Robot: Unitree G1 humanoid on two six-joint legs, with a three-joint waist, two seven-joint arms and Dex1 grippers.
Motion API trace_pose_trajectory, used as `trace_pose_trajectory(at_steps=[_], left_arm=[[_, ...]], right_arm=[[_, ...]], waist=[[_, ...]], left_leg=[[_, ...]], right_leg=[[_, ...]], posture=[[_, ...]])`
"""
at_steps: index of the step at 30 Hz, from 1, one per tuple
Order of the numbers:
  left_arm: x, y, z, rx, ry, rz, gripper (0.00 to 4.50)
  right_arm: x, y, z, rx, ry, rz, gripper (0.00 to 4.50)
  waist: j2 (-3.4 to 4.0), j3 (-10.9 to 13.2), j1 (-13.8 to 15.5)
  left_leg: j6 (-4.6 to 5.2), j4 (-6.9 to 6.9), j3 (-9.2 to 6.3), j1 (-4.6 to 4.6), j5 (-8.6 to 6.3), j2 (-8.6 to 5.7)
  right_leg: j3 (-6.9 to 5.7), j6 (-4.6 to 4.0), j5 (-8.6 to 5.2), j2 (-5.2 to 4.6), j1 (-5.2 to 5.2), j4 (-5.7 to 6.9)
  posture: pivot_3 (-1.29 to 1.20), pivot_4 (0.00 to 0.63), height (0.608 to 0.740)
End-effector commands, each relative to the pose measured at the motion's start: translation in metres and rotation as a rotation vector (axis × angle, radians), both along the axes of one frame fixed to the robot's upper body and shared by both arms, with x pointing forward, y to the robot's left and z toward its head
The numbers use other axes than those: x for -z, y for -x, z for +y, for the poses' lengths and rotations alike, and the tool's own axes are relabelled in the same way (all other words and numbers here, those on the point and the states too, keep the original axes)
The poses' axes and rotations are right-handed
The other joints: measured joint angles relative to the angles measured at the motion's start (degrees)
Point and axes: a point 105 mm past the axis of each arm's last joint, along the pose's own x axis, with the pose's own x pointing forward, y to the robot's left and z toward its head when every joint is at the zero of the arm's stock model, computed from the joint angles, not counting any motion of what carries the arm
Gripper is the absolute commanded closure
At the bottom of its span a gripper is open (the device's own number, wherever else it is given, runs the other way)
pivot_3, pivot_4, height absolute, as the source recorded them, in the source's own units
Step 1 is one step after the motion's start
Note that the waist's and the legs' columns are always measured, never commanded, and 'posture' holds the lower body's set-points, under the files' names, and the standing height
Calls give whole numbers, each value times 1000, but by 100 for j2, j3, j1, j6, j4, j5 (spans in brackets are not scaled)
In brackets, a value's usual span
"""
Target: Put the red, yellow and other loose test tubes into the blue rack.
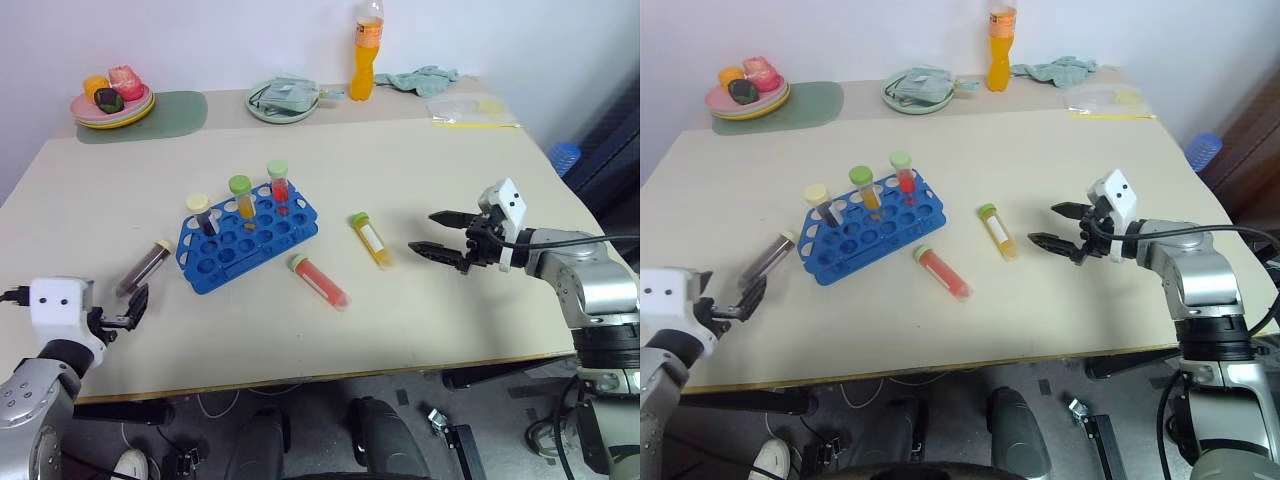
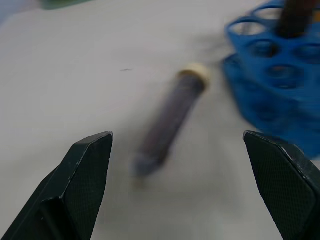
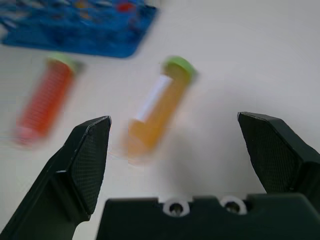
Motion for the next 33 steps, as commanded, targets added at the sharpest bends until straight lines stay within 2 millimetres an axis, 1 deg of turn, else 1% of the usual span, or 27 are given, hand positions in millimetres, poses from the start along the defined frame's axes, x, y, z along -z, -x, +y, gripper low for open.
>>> trace_pose_trajectory(at_steps=[1, 2, 3, 5, 7, 9, 11, 13, 14, 16, 18, 20, 23, 27, 29, 30, 33], left_arm=[[-9, 1, -32, 192, -27, -24, 195], [-6, 3, -41, 249, -29, -8, 195], [-3, 6, -51, 308, -36, 9, 195], [5, 10, -69, 415, -41, 40, 195], [10, 11, -77, 458, -43, 49, 195], [13, 7, -80, 472, -46, 49, 195], [16, 3, -83, 487, -48, 51, 195], [19, 2, -85, 505, -54, 57, 195], [21, 1, -87, 514, -57, 60, 195], [23, 1, -88, 525, -60, 64, 195], [28, 4, -89, 538, -67, 80, 195], [30, 6, -90, 552, -70, 88, 195], [30, 11, -99, 600, -54, 88, 195], [33, 19, -109, 669, -38, 110, 195], [34, 23, -114, 693, -31, 117, 0], [34, 24, -114, 697, -31, 119, 0], [36, 27, -113, 706, -39, 131, 0]], right_arm=[[-36, 16, 36, -117, 9, -12, 0], [-37, 21, 47, -142, 33, 9, 0], [-35, 25, 59, -152, 43, 73, 0], [-24, 29, 86, -123, 92, 230, 0], [-19, 30, 107, -79, 119, 313, 0], [-14, 27, 125, -56, 150, 342, 0], [-9, 20, 139, -37, 174, 366, 0], [-2, 12, 148, 9, 199, 396, 0], [1, 7, 149, 37, 212, 412, 0], [7, 3, 153, 65, 234, 448, 0], [13, 4, 161, 64, 255, 481, 0], [15, 7, 169, 42, 274, 493, 0], [17, 11, 177, 28, 319, 485, 0], [22, 13, 180, 31, 363, 490, 0], [25, 15, 180, 27, 381, 495, 537], [25, 16, 180, 25, 386, 497, 845], [27, 20, 182, 6, 398, 504, 2381]], waist=[[0, 0, -10], [1, 0, -15], [2, 0, -21], [1, -2, -31], [0, -3, -7], [1, -3, 29], [3, -4, 61], [2, -5, 86], [1, -5, 84], [2, -5, 88], [2, -4, 84], [3, -4, 66], [4, -4, 4], [4, -4, -26], [4, -4, -27], [4, -4, -27], [4, -4, -27]], left_leg=[[0, -1, 0, 0, 0, 0], [0, -1, 0, 0, 0, 1], [0, -3, 0, 0, 0, 2], [1, -5, 0, 0, -1, 4], [1, -4, -2, -2, -1, 9], [1, -4, -5, -6, -1, 10], [1, 2, -8, -40, 0, 7], [-3, 11, -5, -79, 3, -2], [-4, 14, -2, -89, 4, -4], [-4, 9, 2, -90, 3, -11], [-3, 6, 3, -90, 3, -12], [-2, 3, 2, -90, 2, -12], [-1, 3, 0, -90, 3, -11], [-1, 5, -2, -89, 3, -10], [0, 4, -2, -88, 3, -9], [0, 4, -2, -89, 3, -8], [0, 5, -2, -89, 2, -6]], right_leg=[[0, 0, 0, 0, 0, 0], [0, -1, -1, 0, -2, 0], [0, -2, -1, 1, -3, 1], [0, -5, -2, 1, -5, 1], [0, -29, -15, 4, -9, 2], [-1, -31, -16, 4, -13, 6], [-4, -30, -15, -1, -41, 9], [-3, -28, -11, -8, -81, 15], [-4, -13, 2, -12, -91, 14], [-5, -9, 4, -25, -94, 13], [-6, -9, 4, -26, -94, 12], [-9, -9, 4, -25, -95, 12], [-10, -8, 5, -24, -96, 15], [-12, -7, 5, -20, -95, 19], [-12, -6, 5, -18, -95, 19], [-12, -6, 5, -18, -95, 19], [-12, -6, 5, -14, -95, 19]], posture=[[0, 150, 740], [0, 150, 740], [0, 150, 740], [0, 150, 740], [0, 150, 740], [0, 150, 740], [0, 150, 740], [0, 150, 740], [0, 150, 740], [0, 150, 740], [0, 150, 740], [0, 150, 740], [0, 150, 740], [0, 150, 740], [0, 150, 740], [0, 150, 740], [0, 150, 740]])
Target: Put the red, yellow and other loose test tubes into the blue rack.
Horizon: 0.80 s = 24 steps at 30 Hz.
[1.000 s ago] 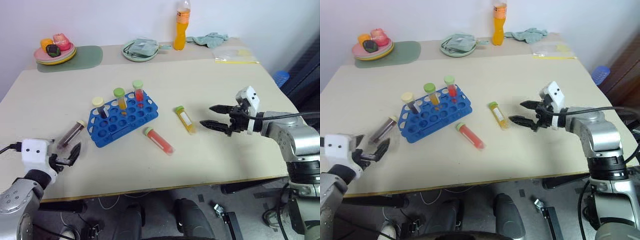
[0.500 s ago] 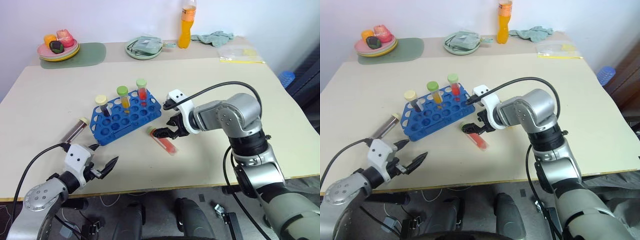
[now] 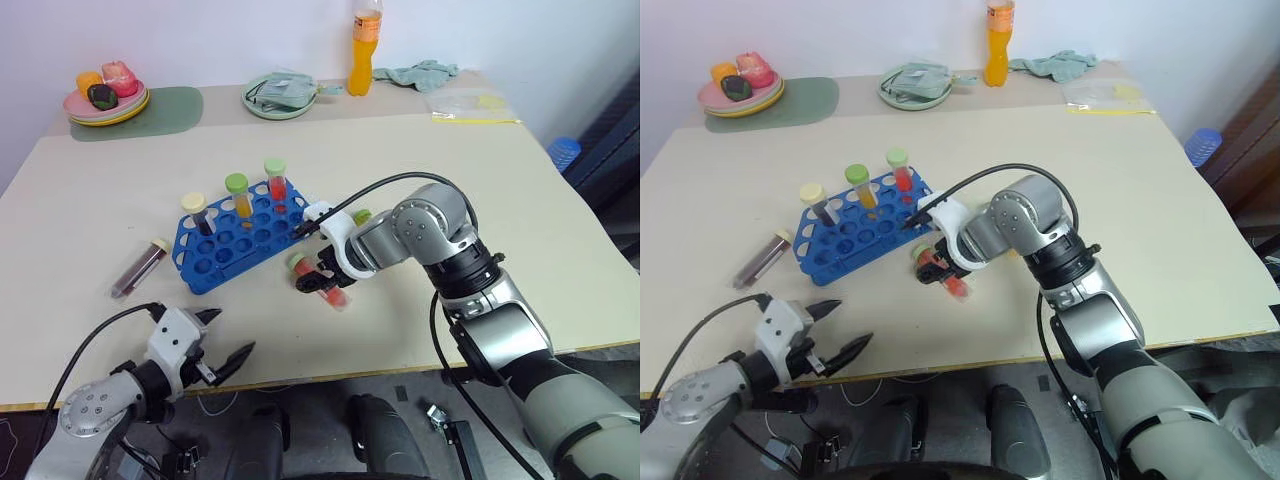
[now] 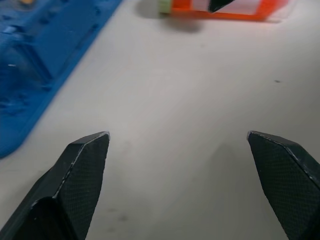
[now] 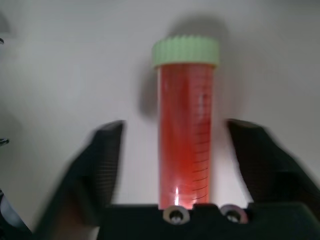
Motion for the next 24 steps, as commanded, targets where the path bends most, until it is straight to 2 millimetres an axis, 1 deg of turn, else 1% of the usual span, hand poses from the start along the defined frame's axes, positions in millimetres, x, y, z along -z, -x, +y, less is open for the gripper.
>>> trace_pose_trajectory(at_steps=[1, 2, 3, 6, 8, 9, 11, 12, 13, 14, 16, 18, 21, 24], left_arm=[[-8, 3, -6, 37, -12, -41, 0], [-8, 3, -6, 35, -18, -44, 0], [-9, 3, -4, 30, -22, -47, 0], [-11, 4, 2, 6, -33, -59, 0], [-16, 2, 5, -31, -21, -91, 0], [-17, 1, 6, -42, -15, -101, 0], [-24, -3, 5, -77, 14, -154, 0], [-27, -4, 4, -86, 24, -173, 0], [-31, -7, -3, -100, 83, -204, 0], [-38, -10, -10, -109, 142, -255, 0], [-40, -14, -25, -114, 181, -294, 0], [-39, -19, -35, -109, 196, -312, 0], [-37, -22, -45, -85, 205, -316, 0], [-37, -25, -52, -75, 223, -320, 0]], right_arm=[[-13, 3, 4, -44, -12, -21, 2861], [-15, 4, 3, -51, -16, -21, 3348], [-20, 6, 3, -67, -37, -20, 3732], [-40, 18, 6, -154, -150, -28, 3732], [-60, 24, 6, -219, -261, -134, 3732], [-66, 25, 6, -242, -294, -179, 3732], [-88, 22, 7, -287, -464, -389, 3732], [-95, 21, 7, -302, -512, -464, 3732], [-104, 15, 6, -274, -601, -559, 3732], [-107, 7, 2, -212, -662, -617, 3732], [-106, -15, -3, -46, -751, -754, 3732], [-106, -29, -5, 65, -809, -878, 3732], [-99, -43, -1, 169, -865, -923, 3732], [-93, -49, 9, 189, -889, -965, 3732]], waist=[[0, 0, 0], [0, 0, 0], [0, 0, 4], [0, 0, 6], [2, 1, 8], [0, 0, 11], [-3, -2, 15], [-5, -3, 25], [-4, -2, 18], [-5, -3, 19], [-5, -4, 12], [-7, -7, 4], [-4, -5, 5], [-3, -5, 8]], left_leg=[[0, 0, 0, 0, 0, 1], [0, 1, -1, 0, 0, 2], [0, 1, -1, 0, 0, 2], [1, 1, -2, -1, 0, 2], [4, 0, -2, -2, -2, 3], [7, 0, -4, -2, -4, 5], [12, 1, -6, -2, -7, 9], [12, 3, -9, -1, -7, 12], [12, 3, -9, 1, -7, 12], [12, 5, -6, 1, -7, 12], [12, 11, -2, 3, -7, 12], [11, 13, 1, 8, -6, 13], [9, 9, 2, 10, -5, 15], [9, 6, 1, 11, -5, 15]], right_leg=[[0, 0, 0, 2, 0, 0], [0, 0, 0, 4, 0, 0], [0, 0, 0, 5, 0, 0], [0, 0, 0, 5, 1, -2], [0, 1, 0, 8, 0, -3], [0, 2, 0, 11, 0, -4], [-2, 4, 0, 16, 2, -5], [-6, 5, 0, 18, 5, -6], [-7, 6, 0, 19, 10, -9], [-5, 7, 0, 19, 10, -9], [0, 21, 9, 19, 13, -9], [7, 23, 12, 22, 12, -1], [11, 21, 13, 27, 7, 5], [12, 19, 14, 27, 6, 6]], posture=[[0, 150, 740], [0, 150, 740], [0, 150, 740], [0, 150, 740], [0, 150, 740], [0, 150, 740], [0, 150, 740], [0, 150, 740], [0, 150, 740], [0, 150, 740], [0, 150, 740], [0, 150, 740], [0, 150, 740], [0, 150, 740]])
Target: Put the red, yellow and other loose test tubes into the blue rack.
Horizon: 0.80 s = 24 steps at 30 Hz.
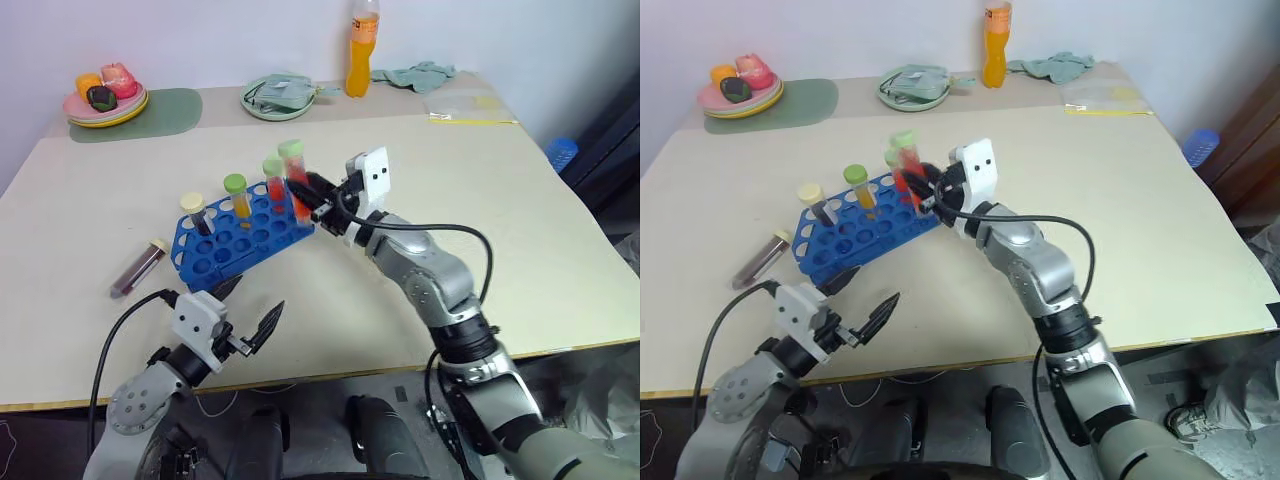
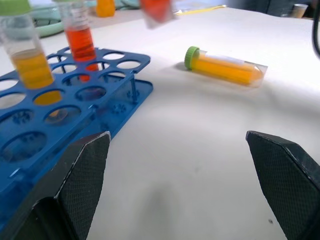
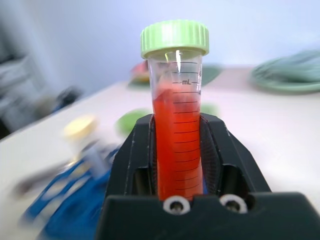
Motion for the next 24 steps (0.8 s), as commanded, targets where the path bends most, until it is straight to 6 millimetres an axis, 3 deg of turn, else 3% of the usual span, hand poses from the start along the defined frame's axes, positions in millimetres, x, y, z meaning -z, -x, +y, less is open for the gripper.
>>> trace_pose_trajectory(at_steps=[1, 9, 24], left_arm=[[-7, -1, -8, 10, 15, -40, 0], [-12, 0, -6, 11, 19, -41, 0], [-15, 1, -7, 15, 22, -33, 0]], right_arm=[[-10, -3, 5, 32, -53, -104, 3732], [8, -12, 21, 49, -61, -83, 3732], [30, -26, 26, 105, -29, -83, 3732]], waist=[[0, 0, -1], [2, 1, -2], [3, 2, -5]], left_leg=[[0, -1, 0, -1, 0, 0], [0, -2, -1, 0, 0, 0], [0, -2, -1, 0, 0, 0]], right_leg=[[0, 0, 0, 0, 0, -1], [0, -1, 0, -1, 0, -1], [0, -1, 0, 0, 0, 0]], posture=[[0, 150, 740], [0, 150, 740], [0, 150, 740]])
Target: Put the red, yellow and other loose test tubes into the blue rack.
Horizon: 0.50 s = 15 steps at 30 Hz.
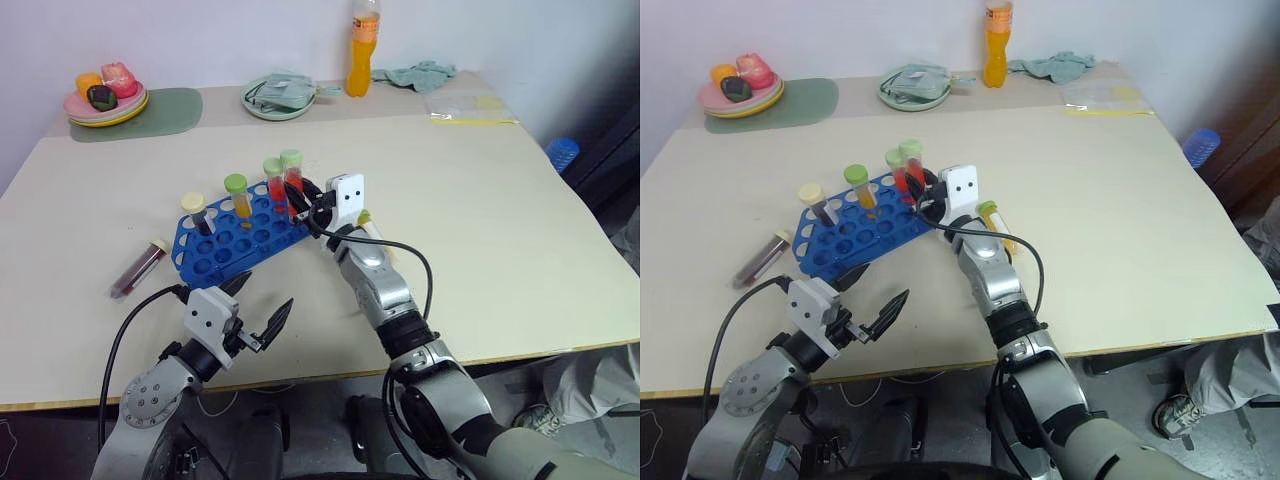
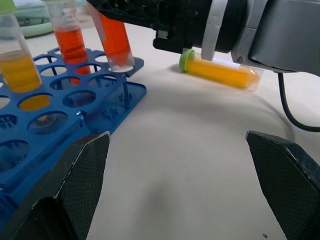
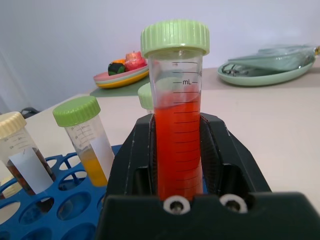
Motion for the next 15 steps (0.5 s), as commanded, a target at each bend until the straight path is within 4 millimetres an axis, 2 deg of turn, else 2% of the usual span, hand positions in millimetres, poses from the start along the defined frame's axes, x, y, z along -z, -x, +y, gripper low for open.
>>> trace_pose_trajectory(at_steps=[1, 8, 15], left_arm=[[-12, 3, -1, 7, 9, -49, 0], [-8, 3, 2, 0, 7, -46, 0], [-11, 4, 2, -7, 2, -51, 0]], right_arm=[[-14, 1, 6, -2, -12, -73, 3732], [-5, 0, 7, 33, 9, -110, 3732], [2, 8, 12, -1, -3, -148, 3732]], waist=[[0, 0, 0], [1, -1, 6], [1, -1, 5]], left_leg=[[0, 0, 0, 0, 0, 0], [-1, 1, 0, 1, 1, 0], [-3, 3, 0, 4, 2, -1]], right_leg=[[0, 0, 0, 0, 0, 0], [0, 0, 0, -1, 1, 2], [0, 0, 0, -1, 3, 5]], posture=[[0, 150, 740], [0, 150, 740], [0, 150, 740]])
